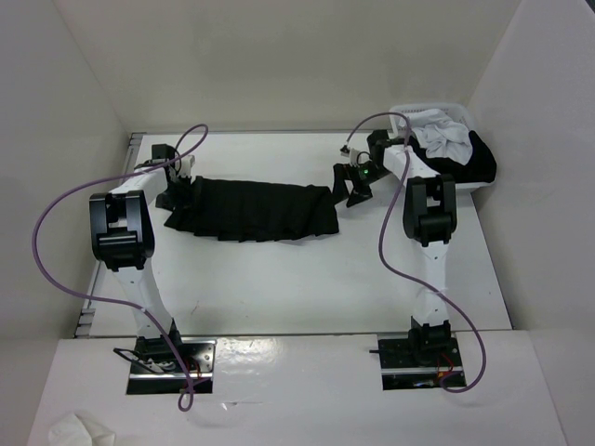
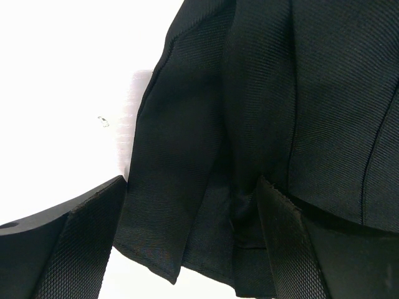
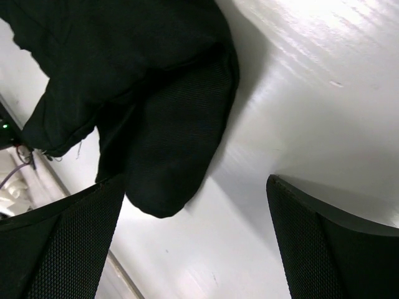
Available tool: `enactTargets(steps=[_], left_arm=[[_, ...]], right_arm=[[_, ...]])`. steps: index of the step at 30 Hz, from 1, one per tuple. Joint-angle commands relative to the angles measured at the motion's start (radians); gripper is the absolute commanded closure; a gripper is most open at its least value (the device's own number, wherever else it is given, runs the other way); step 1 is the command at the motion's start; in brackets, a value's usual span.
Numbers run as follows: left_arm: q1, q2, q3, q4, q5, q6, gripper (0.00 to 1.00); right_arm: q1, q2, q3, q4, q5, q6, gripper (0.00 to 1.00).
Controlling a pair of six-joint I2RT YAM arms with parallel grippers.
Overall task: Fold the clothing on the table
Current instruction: Fold the skirt
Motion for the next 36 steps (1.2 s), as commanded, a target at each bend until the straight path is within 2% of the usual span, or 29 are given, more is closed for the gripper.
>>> enactTargets(steps=[1, 15, 24, 26, 28, 31, 32, 34, 35, 36], left_arm=[[0.0, 0.002, 0.016, -0.046, 0.003, -0.002, 0.1], [0.0, -0.056, -0.016, -0.055, 0.003, 0.007, 0.1], [0.0, -0.084, -0.035, -0.075, 0.003, 0.007, 0.1], [0.0, -0.084, -0.044, -0.075, 0.003, 0.007, 0.1], [0.0, -0.093, -0.044, -0.084, 0.003, 0.017, 0.1], [0.0, -0.103, -0.044, -0.084, -0.006, 0.017, 0.1], [0.0, -0.103, -0.044, -0.084, -0.006, 0.017, 0.1], [0.0, -0.103, -0.044, -0.084, -0.006, 0.017, 0.1], [0.0, -0.103, -0.044, -0.084, -0.006, 0.017, 0.1], [0.0, -0.103, -0.044, -0.084, -0.006, 0.017, 0.1]], right_arm=[[0.016, 0.004, -0.035, 0.002, -0.039, -0.02, 0.02], [0.119, 0.036, -0.013, 0.002, -0.039, -0.02, 0.02], [0.174, 0.116, 0.117, -0.027, -0.049, -0.001, 0.02], [0.174, 0.142, 0.146, -0.037, -0.058, -0.001, 0.05], [0.174, 0.156, 0.16, -0.046, -0.058, -0.001, 0.11], [0.183, 0.166, 0.171, -0.046, -0.049, -0.001, 0.35], [0.183, 0.166, 0.171, -0.046, -0.036, -0.001, 0.52], [0.183, 0.166, 0.171, -0.046, -0.02, 0.008, 0.69], [0.183, 0.166, 0.171, -0.046, -0.009, 0.008, 0.83], [0.183, 0.157, 0.171, -0.046, 0.003, 0.008, 0.9]])
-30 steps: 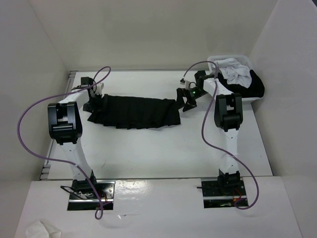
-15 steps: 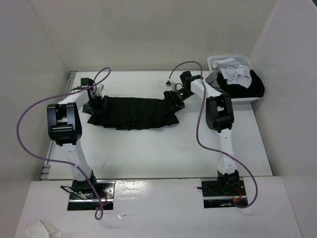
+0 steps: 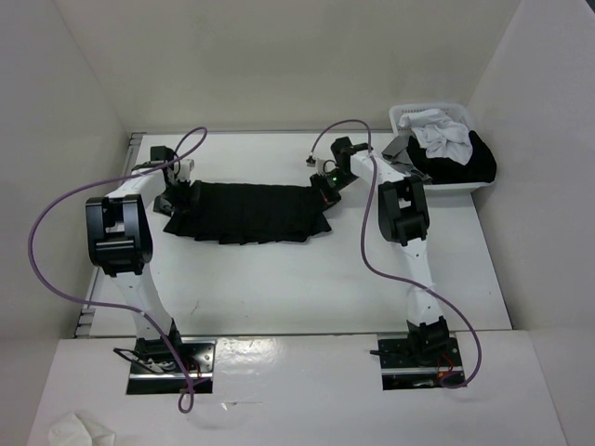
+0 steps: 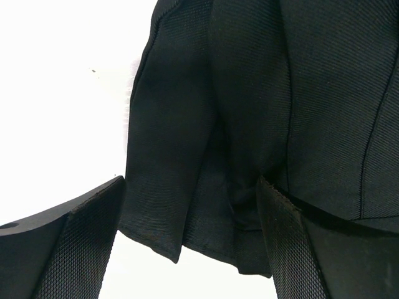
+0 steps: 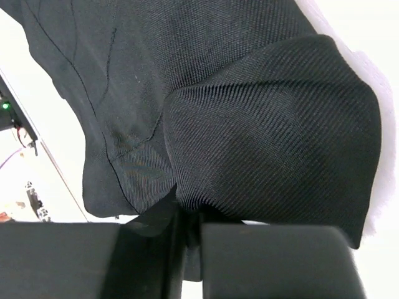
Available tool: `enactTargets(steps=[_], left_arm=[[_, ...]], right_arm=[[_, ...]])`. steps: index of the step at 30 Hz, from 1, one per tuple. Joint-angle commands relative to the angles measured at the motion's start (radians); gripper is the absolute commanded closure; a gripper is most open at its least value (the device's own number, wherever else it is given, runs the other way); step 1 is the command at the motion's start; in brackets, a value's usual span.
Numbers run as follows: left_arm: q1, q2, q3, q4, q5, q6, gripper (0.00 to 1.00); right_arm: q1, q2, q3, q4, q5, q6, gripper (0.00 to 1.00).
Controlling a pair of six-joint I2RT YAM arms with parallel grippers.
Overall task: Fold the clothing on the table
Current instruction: Fold the skirt
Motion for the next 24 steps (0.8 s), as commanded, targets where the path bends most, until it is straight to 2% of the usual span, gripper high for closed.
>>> enactTargets(steps=[1, 2, 8, 13, 20, 24], left_arm=[[0.0, -0.042, -0.004, -0.014, 0.009, 0.011, 0.1], [0.0, -0.042, -0.004, -0.014, 0.009, 0.011, 0.1], [-0.009, -0.042, -0.023, -0.014, 0.018, 0.011, 0.1], [-0.018, -0.042, -0.033, -0.005, 0.029, 0.011, 0.1], [-0.037, -0.042, -0.053, 0.014, 0.048, 0.001, 0.11], [-0.037, -0.033, -0.053, 0.014, 0.058, 0.001, 0.11]], right_arm=[[0.009, 0.008, 0.018, -0.02, 0.066, -0.007, 0.96], [0.009, -0.001, 0.018, -0.02, 0.066, -0.007, 1.0], [0.009, -0.053, 0.018, -0.011, 0.153, -0.007, 1.0], [0.009, -0.085, 0.095, -0.04, 0.259, -0.007, 1.0], [0.031, -0.086, 0.348, -0.146, 0.3, -0.007, 1.0], [0.066, -0.032, 0.495, -0.222, 0.331, -0.016, 1.0]])
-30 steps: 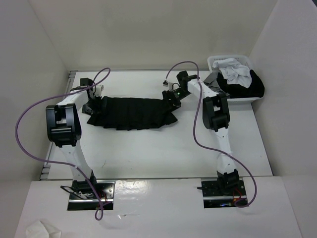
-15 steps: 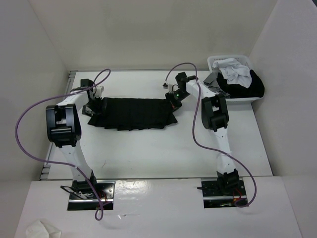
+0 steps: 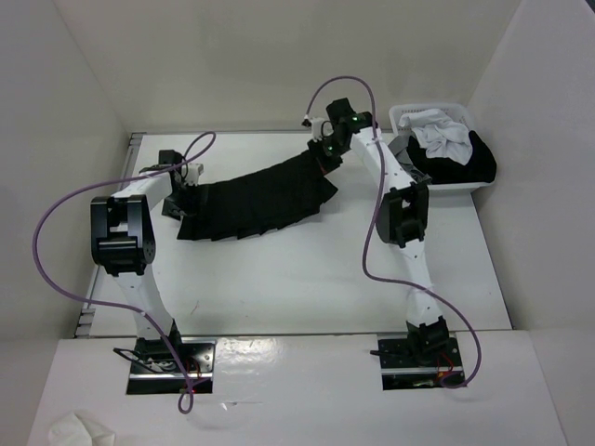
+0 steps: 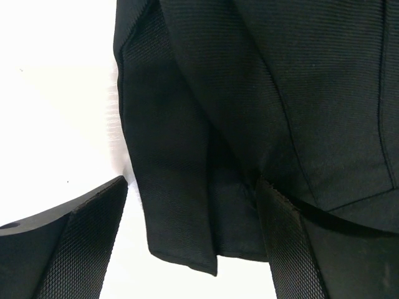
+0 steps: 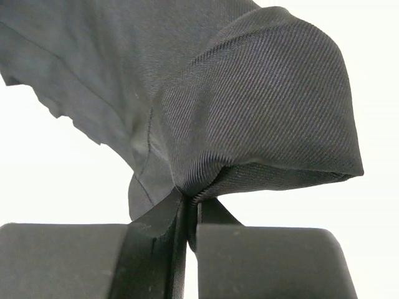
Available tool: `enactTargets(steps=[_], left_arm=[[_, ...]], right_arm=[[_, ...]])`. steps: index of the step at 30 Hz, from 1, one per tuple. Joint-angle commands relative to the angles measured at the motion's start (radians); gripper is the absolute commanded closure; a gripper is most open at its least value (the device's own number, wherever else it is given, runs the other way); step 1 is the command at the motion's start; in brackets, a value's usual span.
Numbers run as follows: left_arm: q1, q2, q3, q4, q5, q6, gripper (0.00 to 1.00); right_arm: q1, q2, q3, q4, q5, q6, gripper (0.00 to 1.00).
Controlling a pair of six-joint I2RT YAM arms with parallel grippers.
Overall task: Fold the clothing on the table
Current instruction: Fold the skirt
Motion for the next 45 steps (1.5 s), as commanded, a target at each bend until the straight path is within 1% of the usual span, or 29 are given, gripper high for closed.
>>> enactTargets(steps=[1, 2, 3, 5, 9, 11, 13, 16, 22, 23, 30, 34, 37, 40, 41, 45], left_arm=[[0.0, -0.032, -0.016, 0.006, 0.019, 0.003, 0.11], [0.0, -0.032, -0.016, 0.006, 0.028, 0.003, 0.11], [-0.009, -0.032, -0.016, 0.006, 0.029, 0.003, 0.11], [-0.009, -0.032, -0.016, 0.006, 0.038, 0.003, 0.11], [-0.018, -0.032, -0.016, 0.006, 0.047, 0.003, 0.11], [-0.018, -0.032, -0.025, 0.006, 0.047, -0.006, 0.11], [-0.028, -0.032, -0.025, 0.006, 0.071, -0.006, 0.11], [-0.037, -0.043, -0.034, 0.006, 0.072, -0.006, 0.11], [-0.046, -0.052, -0.043, 0.006, 0.081, -0.006, 0.11], [-0.046, -0.052, -0.043, 0.006, 0.081, -0.006, 0.11], [-0.065, -0.062, -0.052, 0.006, 0.09, -0.006, 0.11], [-0.084, -0.062, -0.052, 0.006, 0.09, 0.003, 0.11], [-0.094, -0.071, -0.052, -0.003, 0.09, 0.003, 0.11], [-0.103, -0.08, -0.052, -0.003, 0.09, 0.014, 0.11], [-0.113, -0.089, -0.052, -0.003, 0.09, 0.014, 0.11], [-0.124, -0.11, -0.075, -0.003, 0.09, 0.023, 0.12]], right_arm=[[0.054, -0.001, 0.152, -0.114, 0.051, -0.022, 1.0], [0.065, 0.043, 0.233, -0.134, 0.078, -0.022, 1.0], [0.074, 0.065, 0.279, -0.154, 0.095, -0.022, 1.0], [0.089, 0.074, 0.28, -0.133, 0.132, -0.007, 1.0], [0.132, 0.105, 0.339, -0.133, 0.132, -0.006, 1.0], [0.146, 0.139, 0.369, -0.142, 0.108, -0.006, 1.0], [0.171, 0.151, 0.388, -0.151, 0.079, -0.006, 1.0], [0.192, 0.162, 0.416, -0.151, 0.019, -0.016, 1.0], [0.201, 0.162, 0.47, -0.182, -0.086, -0.048, 1.0], [0.201, 0.153, 0.47, -0.182, -0.086, -0.057, 1.0], [0.223, 0.103, 0.488, -0.182, -0.219, -0.077, 1.0], [0.272, 0.093, 0.508, -0.182, -0.25, -0.077, 1.0], [0.302, 0.12, 0.53, -0.182, -0.26, -0.077, 1.0], [0.313, 0.142, 0.55, -0.182, -0.271, -0.077, 1.0], [0.322, 0.142, 0.55, -0.182, -0.3, -0.077, 1.0], [0.332, 0.162, 0.574, -0.162, -0.336, -0.068, 1.0]])
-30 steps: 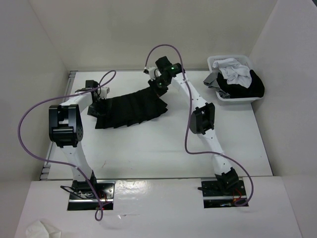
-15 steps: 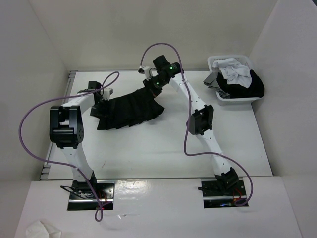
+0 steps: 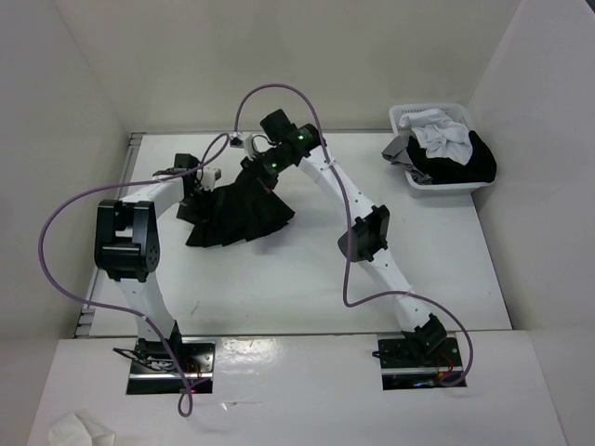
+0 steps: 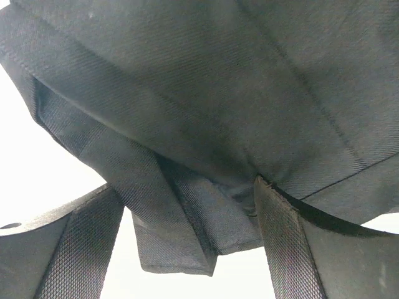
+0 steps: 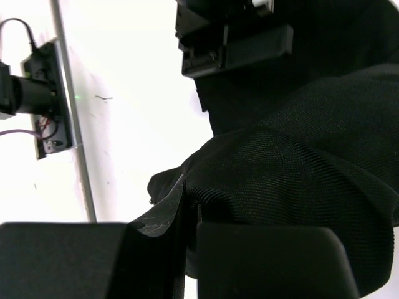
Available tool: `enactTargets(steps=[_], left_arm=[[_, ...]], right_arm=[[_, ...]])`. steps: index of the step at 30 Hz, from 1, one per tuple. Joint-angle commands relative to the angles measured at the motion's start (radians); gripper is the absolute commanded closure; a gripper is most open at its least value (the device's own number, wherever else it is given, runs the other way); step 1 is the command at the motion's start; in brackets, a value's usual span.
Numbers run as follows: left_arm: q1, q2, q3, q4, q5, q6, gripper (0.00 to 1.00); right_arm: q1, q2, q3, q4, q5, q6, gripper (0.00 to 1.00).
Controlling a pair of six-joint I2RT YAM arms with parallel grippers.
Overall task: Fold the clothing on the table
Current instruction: Fold the skirt
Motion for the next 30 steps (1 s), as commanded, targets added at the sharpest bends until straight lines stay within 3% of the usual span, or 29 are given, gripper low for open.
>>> enactTargets(steps=[1, 8, 20, 22, 23, 25, 26, 30], left_arm=[[-0.026, -0.055, -0.02, -0.006, 0.032, 0.021, 0.12], [-0.026, -0.1, -0.021, -0.025, 0.023, 0.021, 0.11], [0.296, -0.429, 0.084, -0.228, 0.29, 0.125, 0.0], [0.348, -0.51, 0.046, -0.247, 0.29, 0.162, 0.0], [0.362, -0.557, 0.03, -0.265, 0.29, 0.174, 0.0], [0.386, -0.594, -0.003, -0.285, 0.275, 0.197, 0.0], [0.409, -0.608, -0.004, -0.304, 0.275, 0.197, 0.0], [0.451, -0.645, -0.027, -0.325, 0.275, 0.22, 0.0]], right_arm=[[0.006, -0.013, 0.056, 0.011, -0.085, -0.005, 1.0], [0.038, 0.046, 0.099, 0.057, -0.085, 0.035, 0.99], [0.038, 0.126, 0.118, 0.28, -0.174, 0.209, 0.96], [0.038, 0.138, 0.127, 0.379, -0.213, 0.263, 0.87], [0.038, 0.149, 0.127, 0.413, -0.232, 0.319, 0.55], [0.038, 0.149, 0.099, 0.488, -0.275, 0.38, 0.37], [0.038, 0.16, 0.082, 0.566, -0.317, 0.413, 0.23], [0.059, 0.171, 0.035, 0.669, -0.359, 0.483, 0.05]])
